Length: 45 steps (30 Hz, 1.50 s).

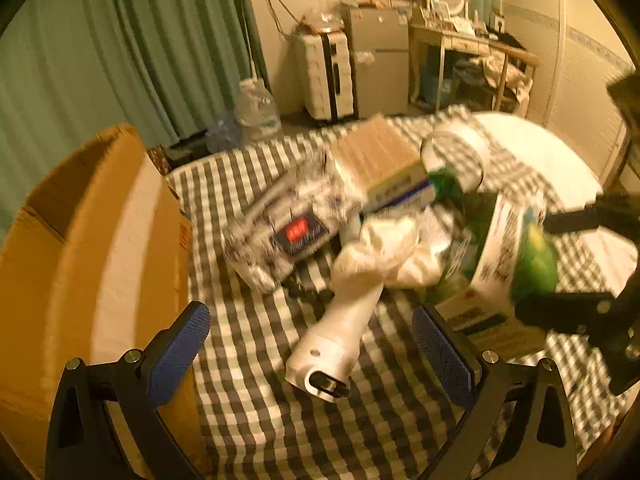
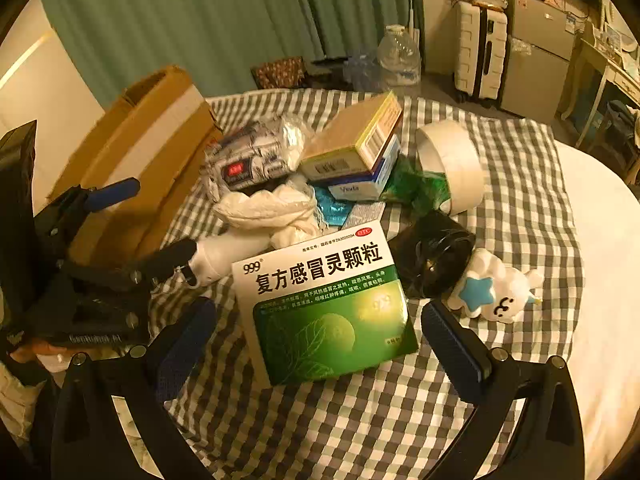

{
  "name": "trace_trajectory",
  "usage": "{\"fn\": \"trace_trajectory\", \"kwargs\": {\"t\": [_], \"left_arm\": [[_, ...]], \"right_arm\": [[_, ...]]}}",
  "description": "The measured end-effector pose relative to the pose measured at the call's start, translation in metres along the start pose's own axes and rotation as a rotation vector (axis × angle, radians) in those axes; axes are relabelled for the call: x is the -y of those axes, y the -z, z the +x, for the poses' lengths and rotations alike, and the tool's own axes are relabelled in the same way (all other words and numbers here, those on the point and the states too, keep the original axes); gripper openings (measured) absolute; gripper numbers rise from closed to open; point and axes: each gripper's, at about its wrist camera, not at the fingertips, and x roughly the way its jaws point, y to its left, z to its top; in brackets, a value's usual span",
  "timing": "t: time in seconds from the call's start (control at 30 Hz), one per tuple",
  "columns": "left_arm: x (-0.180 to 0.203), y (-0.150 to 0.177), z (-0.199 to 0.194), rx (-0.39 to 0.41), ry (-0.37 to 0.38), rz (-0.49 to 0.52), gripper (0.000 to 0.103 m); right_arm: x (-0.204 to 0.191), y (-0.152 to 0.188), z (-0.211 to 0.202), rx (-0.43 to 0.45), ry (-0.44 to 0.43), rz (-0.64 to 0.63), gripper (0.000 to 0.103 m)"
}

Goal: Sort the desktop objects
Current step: 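Grasp the green-and-white medicine box with the right tool while the left tool grasps the white spray bottle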

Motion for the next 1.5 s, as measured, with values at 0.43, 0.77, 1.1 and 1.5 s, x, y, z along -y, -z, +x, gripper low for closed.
{"fn": "trace_trajectory", "kwargs": {"t": [0.43,0.77,1.1,1.5], "left_arm": [[0.000,0.023,0.046,-0.127,0.016,-0.004,0.102],[-0.004,0.033,0.045,-0.159,0.048,-0.059,0.053],[-0.009,0.032,0.003,-0.100,0.028,-0.091,0.053],[-0.017,0.003,-0.043,-0.031,0.033,-0.160,0.053]], "right_arm": [[0.001,0.003,0.045,-0.137,0.041,-0.051,0.103],[0.015,0.007,0.041,-0.103,-0.022,0.021,0.099],[0.016,0.007,0.021,-0.044,-0.002,0.038,0.099],[-0.003,0.024,-0.022,0.082,0.102,0.057,0.099]]}}
